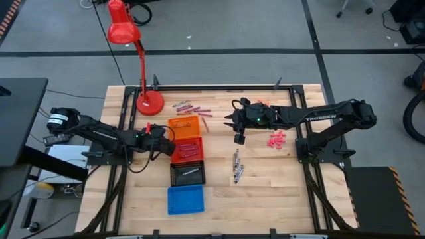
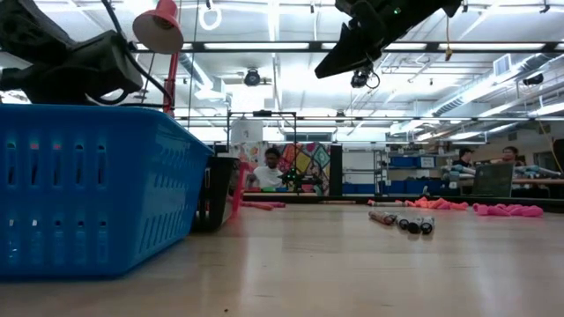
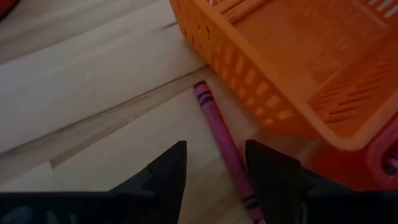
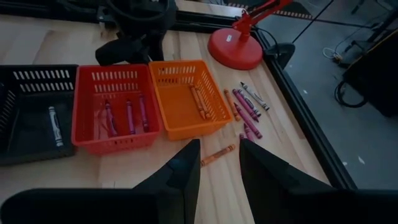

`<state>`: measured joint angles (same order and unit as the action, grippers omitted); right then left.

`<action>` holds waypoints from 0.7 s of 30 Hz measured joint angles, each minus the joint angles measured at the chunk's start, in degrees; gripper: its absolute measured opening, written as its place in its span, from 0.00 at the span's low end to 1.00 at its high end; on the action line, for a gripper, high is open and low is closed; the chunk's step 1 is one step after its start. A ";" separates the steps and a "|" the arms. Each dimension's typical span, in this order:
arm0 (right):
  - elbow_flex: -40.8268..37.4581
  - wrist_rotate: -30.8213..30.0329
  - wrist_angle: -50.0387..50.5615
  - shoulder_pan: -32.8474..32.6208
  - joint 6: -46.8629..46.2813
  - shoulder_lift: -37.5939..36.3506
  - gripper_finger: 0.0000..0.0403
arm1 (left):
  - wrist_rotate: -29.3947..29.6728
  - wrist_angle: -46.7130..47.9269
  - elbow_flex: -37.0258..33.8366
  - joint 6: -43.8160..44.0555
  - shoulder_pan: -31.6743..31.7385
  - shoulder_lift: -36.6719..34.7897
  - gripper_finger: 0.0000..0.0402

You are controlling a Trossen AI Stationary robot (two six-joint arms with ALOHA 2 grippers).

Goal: Sort crayons
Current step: Put the red crayon into the red basket

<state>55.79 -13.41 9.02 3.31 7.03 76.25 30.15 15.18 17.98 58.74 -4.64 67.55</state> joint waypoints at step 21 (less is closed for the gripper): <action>0.01 0.04 -0.10 0.01 0.01 0.00 0.29 | -5.28 2.59 0.48 -4.11 0.09 -0.28 0.32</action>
<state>55.80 -13.37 8.93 3.33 7.04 76.25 24.87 17.77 18.46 54.63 -4.56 67.26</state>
